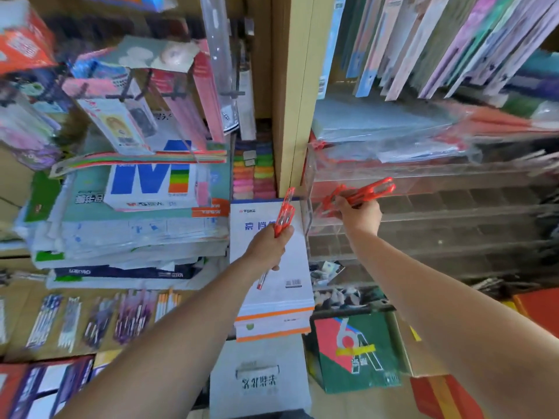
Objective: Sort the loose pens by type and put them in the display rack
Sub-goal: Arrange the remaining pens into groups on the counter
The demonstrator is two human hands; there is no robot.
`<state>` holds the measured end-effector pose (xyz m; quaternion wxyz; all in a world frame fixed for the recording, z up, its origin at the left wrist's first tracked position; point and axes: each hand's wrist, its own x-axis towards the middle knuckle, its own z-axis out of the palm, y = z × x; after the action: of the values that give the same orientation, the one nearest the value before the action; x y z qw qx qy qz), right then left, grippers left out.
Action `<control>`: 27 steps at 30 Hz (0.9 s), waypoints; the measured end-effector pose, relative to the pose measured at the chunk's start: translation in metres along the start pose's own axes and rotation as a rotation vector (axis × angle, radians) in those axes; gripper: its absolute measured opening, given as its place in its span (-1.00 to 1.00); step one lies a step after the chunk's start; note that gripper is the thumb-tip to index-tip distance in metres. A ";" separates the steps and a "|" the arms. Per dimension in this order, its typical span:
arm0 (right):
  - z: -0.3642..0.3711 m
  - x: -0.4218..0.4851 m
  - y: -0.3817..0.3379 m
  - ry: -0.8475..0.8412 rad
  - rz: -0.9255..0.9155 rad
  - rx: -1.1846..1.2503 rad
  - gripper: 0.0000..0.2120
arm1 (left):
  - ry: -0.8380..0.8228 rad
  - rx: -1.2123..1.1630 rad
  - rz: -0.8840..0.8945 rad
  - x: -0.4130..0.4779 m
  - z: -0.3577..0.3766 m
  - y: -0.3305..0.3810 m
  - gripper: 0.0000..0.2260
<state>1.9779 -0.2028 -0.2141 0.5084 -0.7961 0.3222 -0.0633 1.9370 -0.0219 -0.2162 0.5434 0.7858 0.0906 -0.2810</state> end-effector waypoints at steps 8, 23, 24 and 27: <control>0.002 0.002 -0.004 0.017 -0.040 -0.081 -0.78 | -0.066 0.013 -0.020 0.011 -0.004 0.002 -0.71; -0.007 -0.007 -0.008 0.158 -0.046 0.019 -0.81 | -0.206 0.062 0.010 0.013 -0.022 -0.001 -0.77; -0.006 -0.009 -0.007 0.179 -0.054 0.031 -0.80 | -0.207 0.061 0.007 0.014 -0.023 -0.002 -0.77; -0.001 -0.012 -0.003 0.166 -0.027 0.044 -0.81 | -0.210 0.057 0.006 0.014 -0.028 -0.004 -0.75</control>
<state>1.9696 -0.1958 -0.2087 0.4964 -0.7810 0.3509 -0.1433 1.9564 0.0021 -0.2197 0.5282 0.7676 0.0227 -0.3623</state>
